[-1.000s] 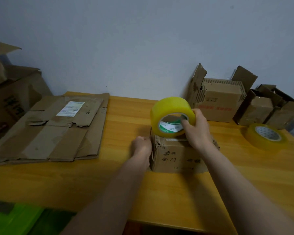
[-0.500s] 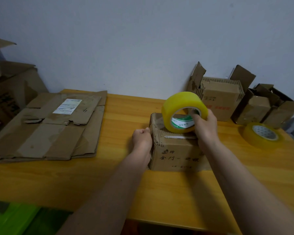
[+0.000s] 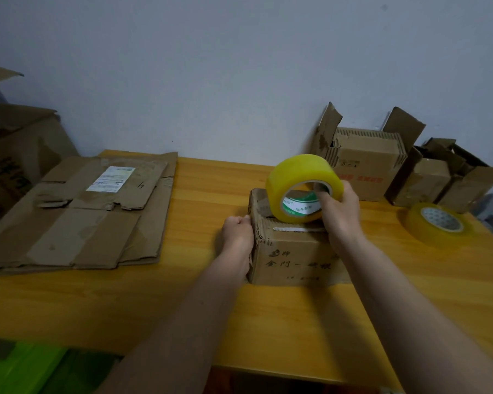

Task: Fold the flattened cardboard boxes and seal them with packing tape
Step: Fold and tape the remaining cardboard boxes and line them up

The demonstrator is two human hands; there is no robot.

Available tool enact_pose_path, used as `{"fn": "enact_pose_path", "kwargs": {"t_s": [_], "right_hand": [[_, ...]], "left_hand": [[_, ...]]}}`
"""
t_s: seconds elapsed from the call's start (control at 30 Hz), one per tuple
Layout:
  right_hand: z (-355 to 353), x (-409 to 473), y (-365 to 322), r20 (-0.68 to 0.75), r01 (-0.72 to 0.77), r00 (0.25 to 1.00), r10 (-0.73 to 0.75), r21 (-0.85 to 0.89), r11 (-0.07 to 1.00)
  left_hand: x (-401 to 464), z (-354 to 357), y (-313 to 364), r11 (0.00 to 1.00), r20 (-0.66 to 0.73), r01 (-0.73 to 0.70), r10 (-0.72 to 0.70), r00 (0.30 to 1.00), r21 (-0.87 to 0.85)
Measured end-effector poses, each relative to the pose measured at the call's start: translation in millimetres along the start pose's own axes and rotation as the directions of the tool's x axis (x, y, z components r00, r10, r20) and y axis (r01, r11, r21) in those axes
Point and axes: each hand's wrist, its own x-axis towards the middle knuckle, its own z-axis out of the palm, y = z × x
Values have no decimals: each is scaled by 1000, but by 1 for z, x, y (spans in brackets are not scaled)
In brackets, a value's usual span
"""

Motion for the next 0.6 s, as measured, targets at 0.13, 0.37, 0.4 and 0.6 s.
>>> {"fn": "enact_pose_path", "kwargs": {"t_s": [0.13,0.37,0.4,0.6], "right_hand": [[-2,1,0,-16,-11,1000,11,-19,1000],[-1,-2,0,-19,-33,999,32,-36,999],[-1,-2,0,-15,-36,999,36,-39,999],[-9,1,-6,59,47,998,-38,-163,985]], "left_hand": [[-3,-10,8,976,-66,-23,38,997,216],[-19,-11,14,731,530,-619,417,739,287],[-16,-12,16,626,579,-648,358,733,433],[-20,-16,33,192,575,-594,149,805,781]]}}
